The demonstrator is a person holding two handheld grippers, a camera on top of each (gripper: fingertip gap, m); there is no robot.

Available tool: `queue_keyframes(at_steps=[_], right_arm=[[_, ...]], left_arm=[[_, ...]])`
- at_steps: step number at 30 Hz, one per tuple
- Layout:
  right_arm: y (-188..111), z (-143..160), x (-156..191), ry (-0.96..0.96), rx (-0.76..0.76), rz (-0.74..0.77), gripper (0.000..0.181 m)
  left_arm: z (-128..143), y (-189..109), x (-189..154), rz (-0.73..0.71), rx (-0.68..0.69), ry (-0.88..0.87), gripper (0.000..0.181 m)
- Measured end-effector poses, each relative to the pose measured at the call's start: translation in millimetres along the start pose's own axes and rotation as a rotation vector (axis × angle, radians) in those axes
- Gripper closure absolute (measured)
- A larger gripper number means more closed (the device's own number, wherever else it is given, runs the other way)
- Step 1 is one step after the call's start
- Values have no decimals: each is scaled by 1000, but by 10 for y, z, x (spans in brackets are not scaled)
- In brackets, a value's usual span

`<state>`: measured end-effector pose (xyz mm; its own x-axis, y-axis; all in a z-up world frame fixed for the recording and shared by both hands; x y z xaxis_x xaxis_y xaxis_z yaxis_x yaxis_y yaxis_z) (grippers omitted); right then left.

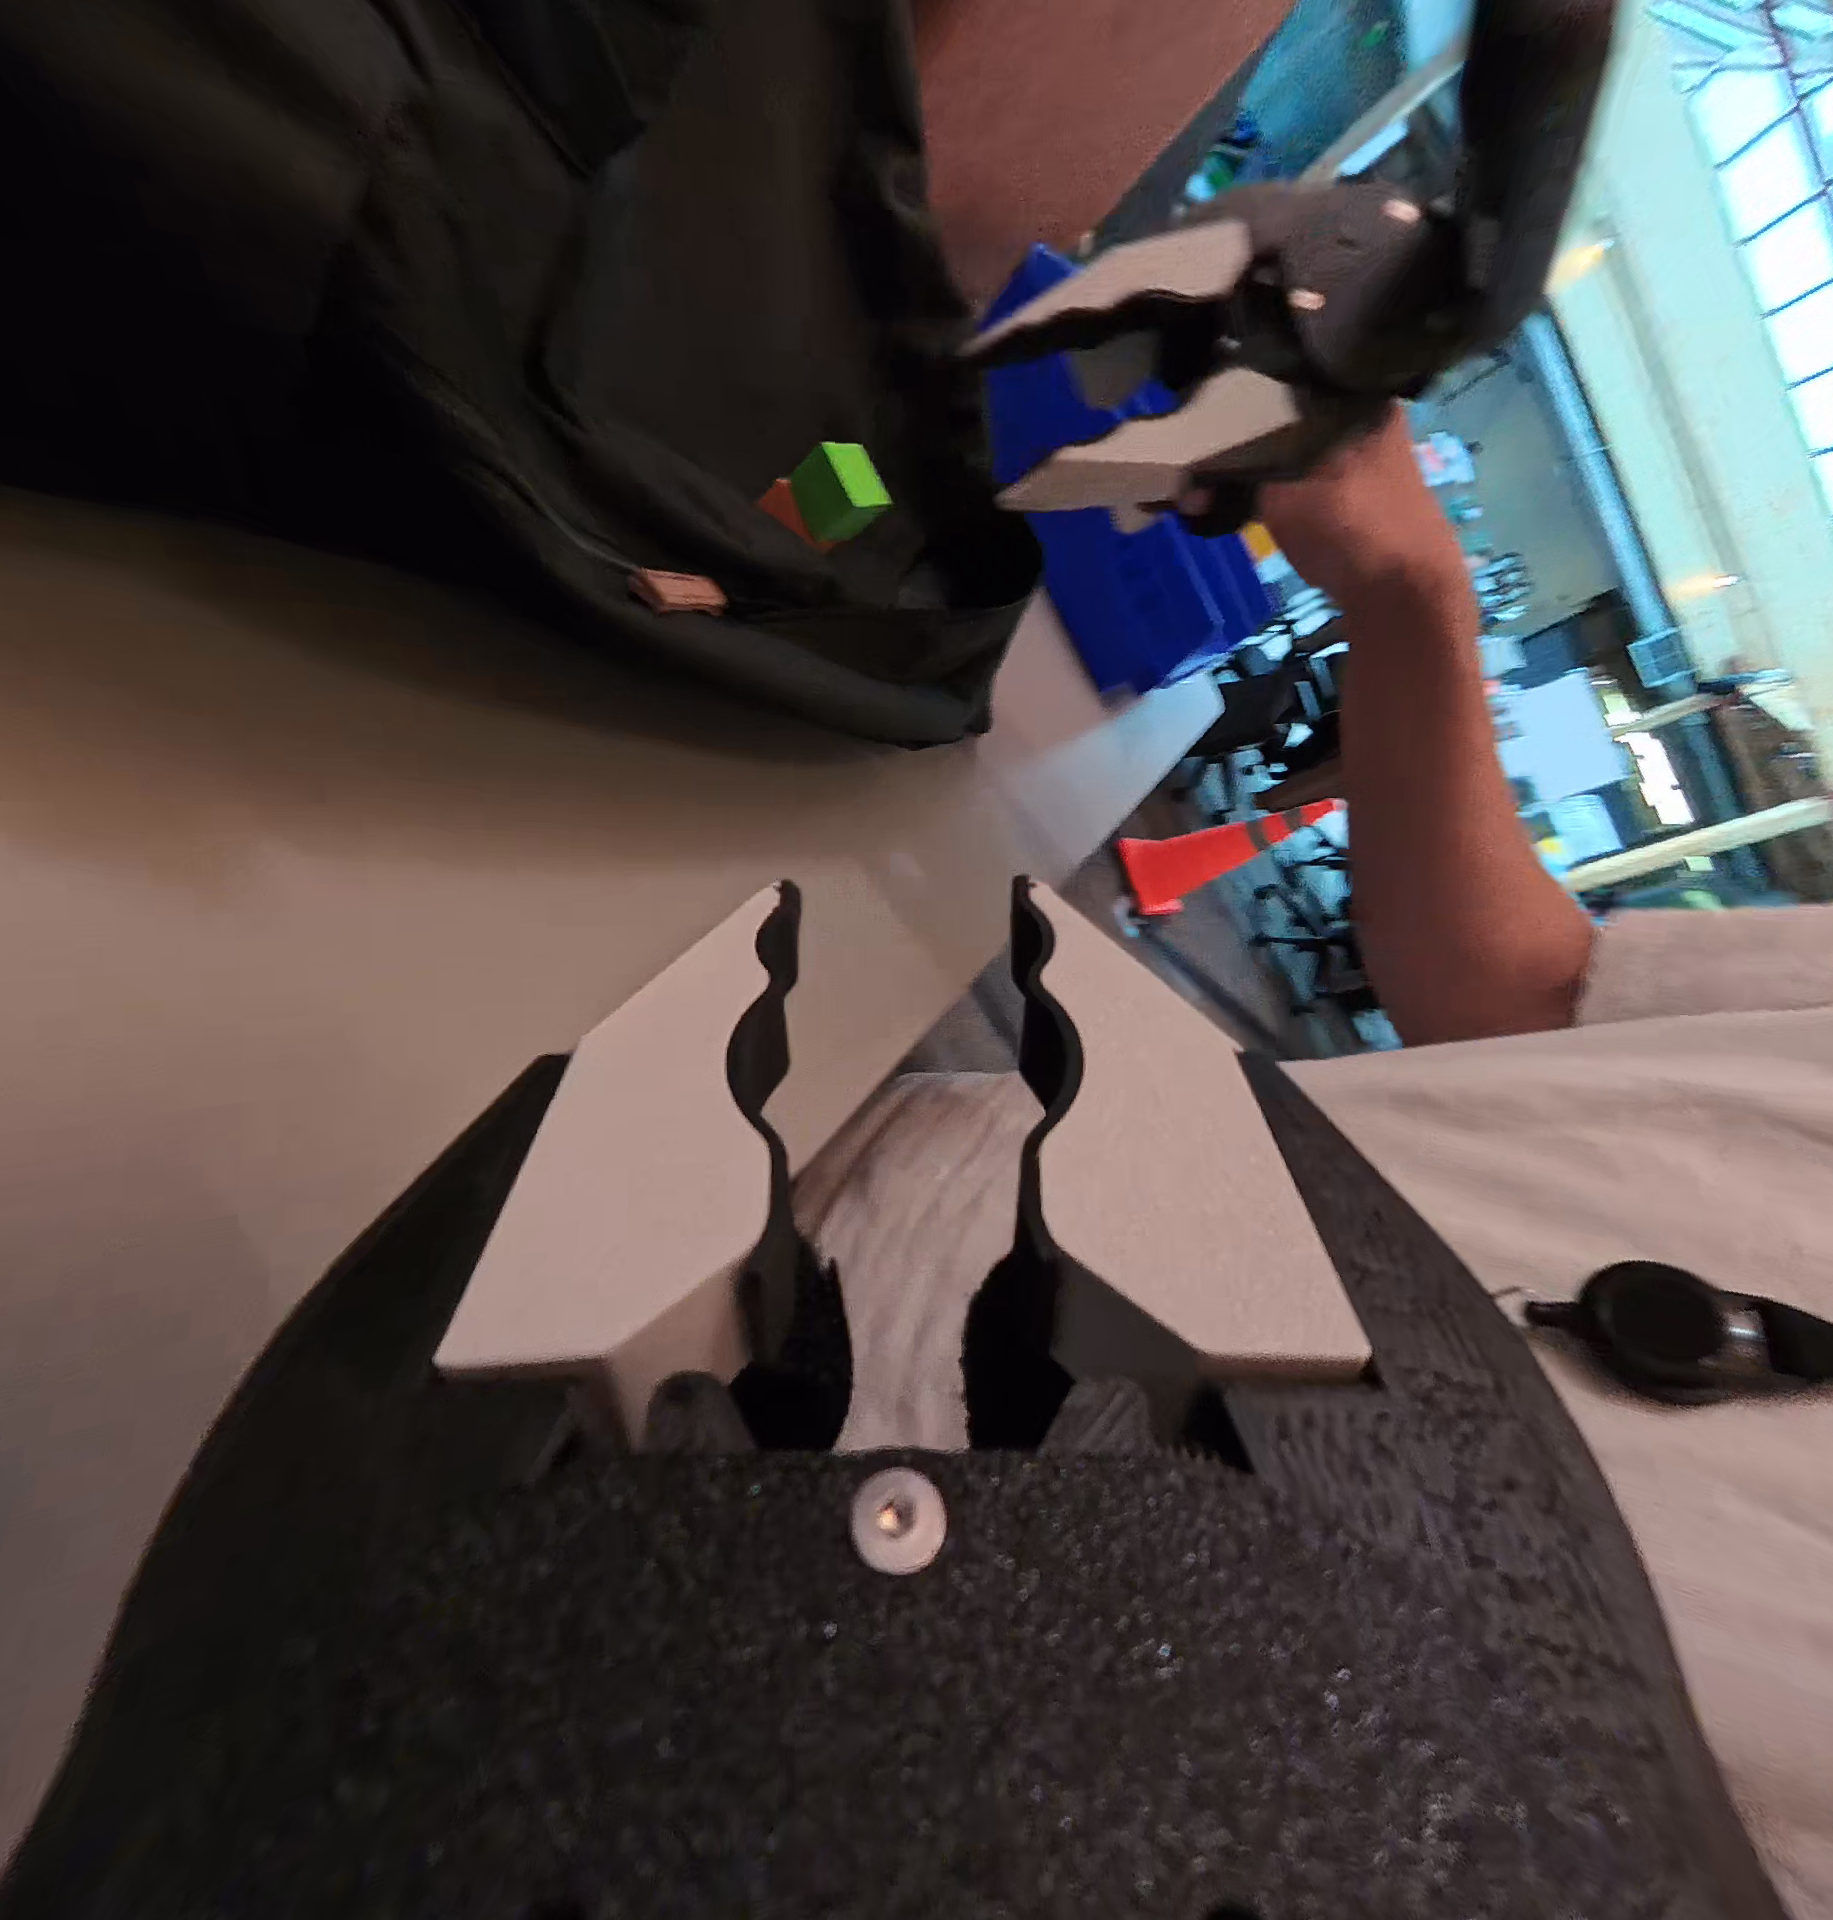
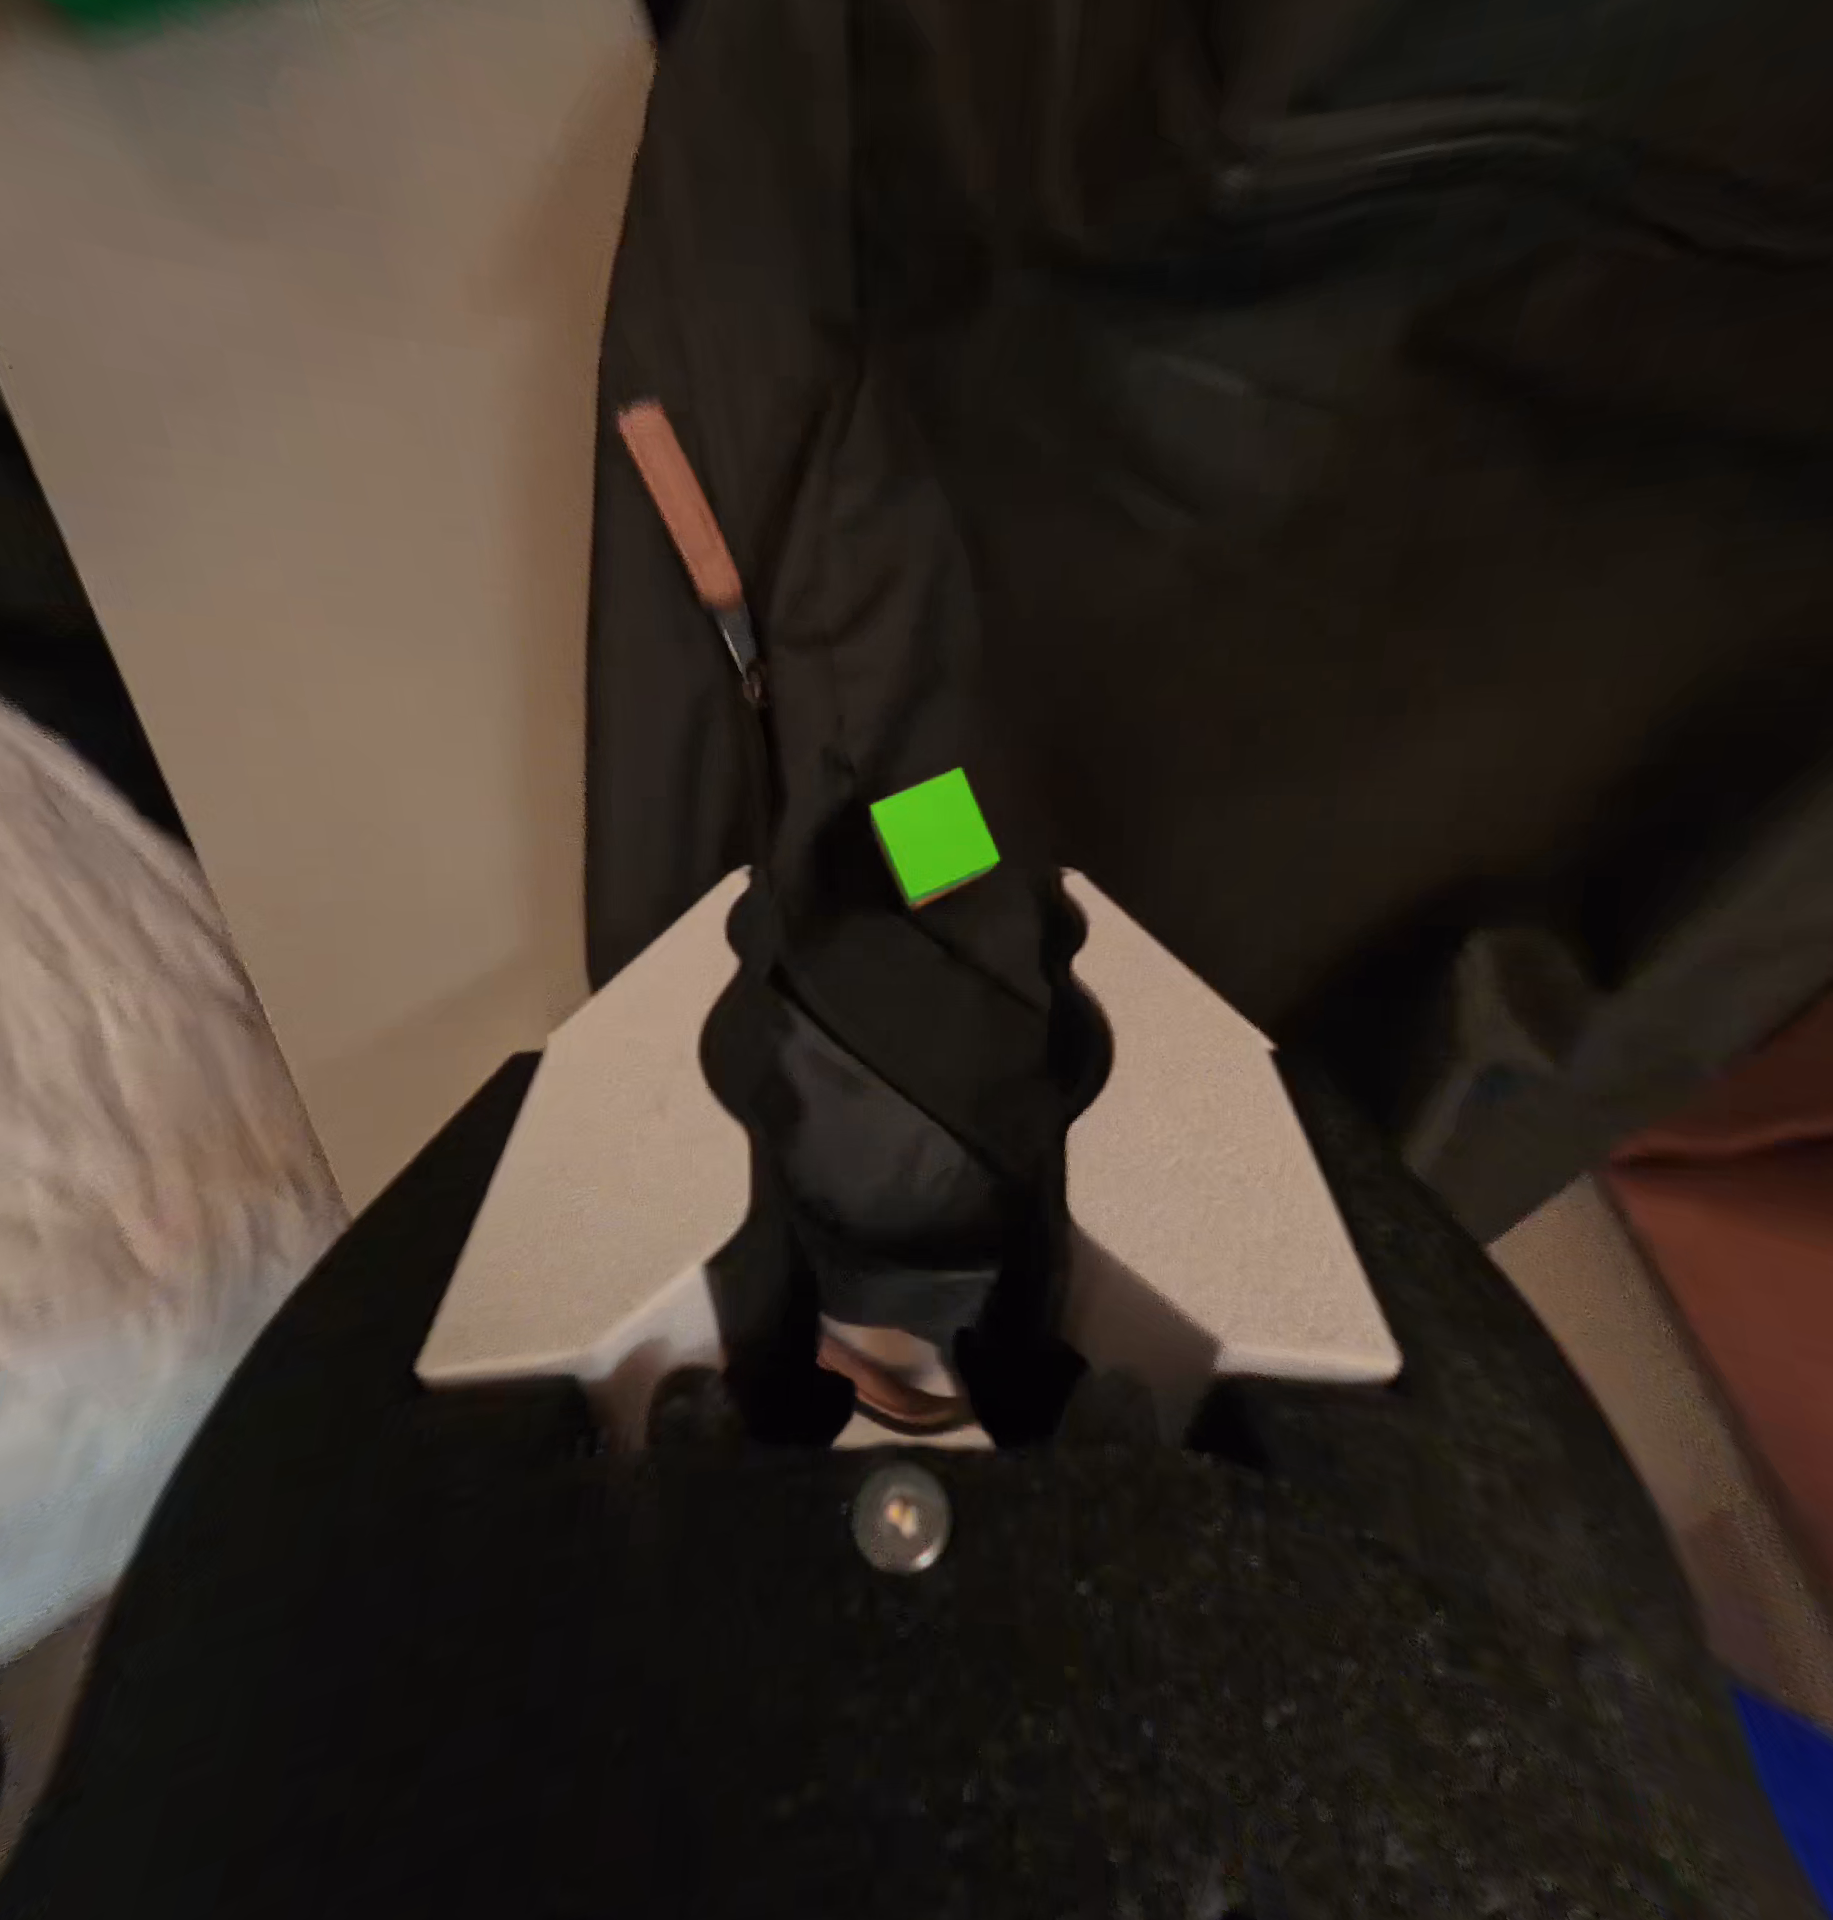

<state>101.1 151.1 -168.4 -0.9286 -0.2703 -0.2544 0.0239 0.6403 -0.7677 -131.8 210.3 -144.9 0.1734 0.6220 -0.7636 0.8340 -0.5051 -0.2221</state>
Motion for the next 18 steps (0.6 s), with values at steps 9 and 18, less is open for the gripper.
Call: queue_keyframes(at_steps=[9, 18], right_arm=[[-569, 215, 849, 453, -511, 138, 115], [-467, 302, 1397, 483, -480, 40, 110]], left_arm=[[-416, -893, 785, -519, 3, 157, 140], [-981, -1671, 2443, -883, 83, -198, 139]])
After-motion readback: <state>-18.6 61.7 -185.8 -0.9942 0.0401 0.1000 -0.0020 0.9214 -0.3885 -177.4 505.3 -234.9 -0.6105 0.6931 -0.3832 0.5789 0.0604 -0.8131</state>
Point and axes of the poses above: each gripper's, where its closed fingertips meet, y out along the fingers, z out of its underside, x = y × z across the jaws, the point moved 1 cm from there along -y, back along the fingers, and after that the axes turned 12 degrees about z, right-handed, at the moved point
